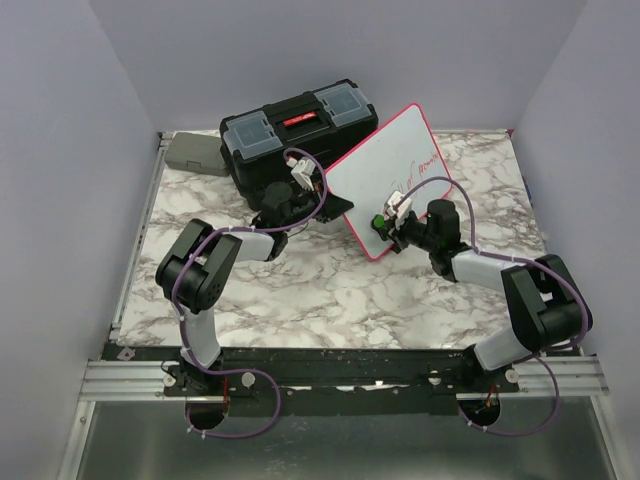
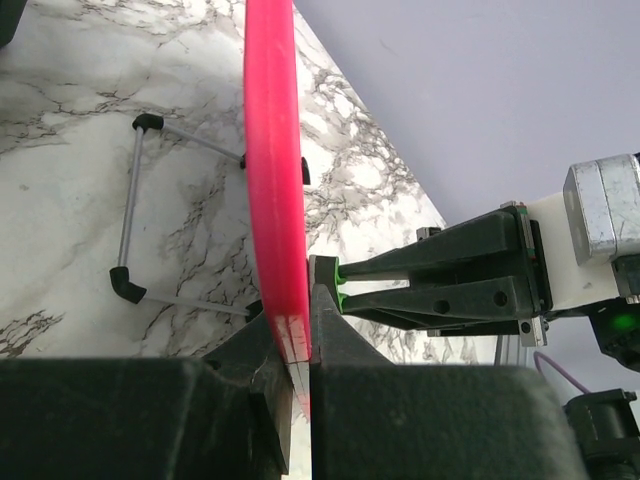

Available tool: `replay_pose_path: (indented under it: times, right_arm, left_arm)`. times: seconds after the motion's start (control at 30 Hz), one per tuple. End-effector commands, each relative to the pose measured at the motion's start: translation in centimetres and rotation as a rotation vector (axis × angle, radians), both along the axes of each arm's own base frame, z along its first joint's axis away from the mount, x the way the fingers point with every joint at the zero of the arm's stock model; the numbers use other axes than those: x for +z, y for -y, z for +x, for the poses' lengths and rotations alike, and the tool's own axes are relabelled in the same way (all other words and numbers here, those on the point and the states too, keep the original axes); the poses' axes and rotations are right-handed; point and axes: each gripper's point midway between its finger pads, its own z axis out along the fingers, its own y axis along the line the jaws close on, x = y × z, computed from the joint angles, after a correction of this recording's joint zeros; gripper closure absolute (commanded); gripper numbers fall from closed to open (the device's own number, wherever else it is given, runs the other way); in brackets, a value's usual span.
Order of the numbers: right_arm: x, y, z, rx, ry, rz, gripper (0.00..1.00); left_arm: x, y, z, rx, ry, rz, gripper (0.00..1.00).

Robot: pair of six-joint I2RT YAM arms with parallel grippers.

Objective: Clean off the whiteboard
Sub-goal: Erase the whiteboard at the whiteboard stand.

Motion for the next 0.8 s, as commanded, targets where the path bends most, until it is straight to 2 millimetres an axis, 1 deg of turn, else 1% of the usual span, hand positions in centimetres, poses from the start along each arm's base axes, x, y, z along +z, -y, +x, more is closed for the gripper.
replay_pose_path:
  times: [0.0,0.07,0.1,0.2,0.27,0.33,0.4,0.47,0.6,0.77]
  right_arm:
    - [-0.5,-1.9,-2.3,0.189,0.037,-0.025,0.99]
    - [-0.8,-3.2,-4.2,0.301,0.083,-0.053,0.99]
    - [-0.6,-3.7,-4.5,0.32,0.119,-0.064,0.99]
    - [0.3,-4.9,-4.0,0.308,0.158,-0.058,0.99]
    - [0.9,-5.0,-2.7,0.243,0.169,-0.053,0.99]
    - [1.2,-4.0,-0.7,0.103,0.16,-0.037,0.99]
    - [1.2,-2.4,1.3,-0.046,0.164,-0.052,0.99]
    - [1.0,-0.9,2.6,-0.143,0.176,-0.079,0.99]
    - [1.0,0.8,3.6,-0.222,0.159,-0.078,0.99]
    - [1.3,2.0,4.0,-0.248,0.156,-0.077,0.99]
  left_arm:
    - [0.8,2.2,-2.8,-0.145,-0.013,-0.036,1.0]
    - [0.9,2.2,-2.8,-0.147,-0.012,-0.037,1.0]
    - [1.0,2.2,-2.8,-0.146,-0.01,-0.038,1.0]
    - [1.0,2.3,-2.8,-0.147,-0.012,-0.038,1.0]
    - [1.0,2.3,-2.8,-0.147,-0.014,-0.038,1.0]
    - [1.0,2.3,-2.8,-0.148,-0.013,-0.039,1.0]
    - [1.0,2.3,-2.9,-0.148,-0.014,-0.038,1.0]
    - [1.0,2.3,-2.9,-0.148,-0.014,-0.038,1.0]
    - [1.1,2.2,-3.0,-0.149,-0.009,-0.035,1.0]
    - [1.0,2.2,-3.1,-0.158,-0.008,-0.028,1.0]
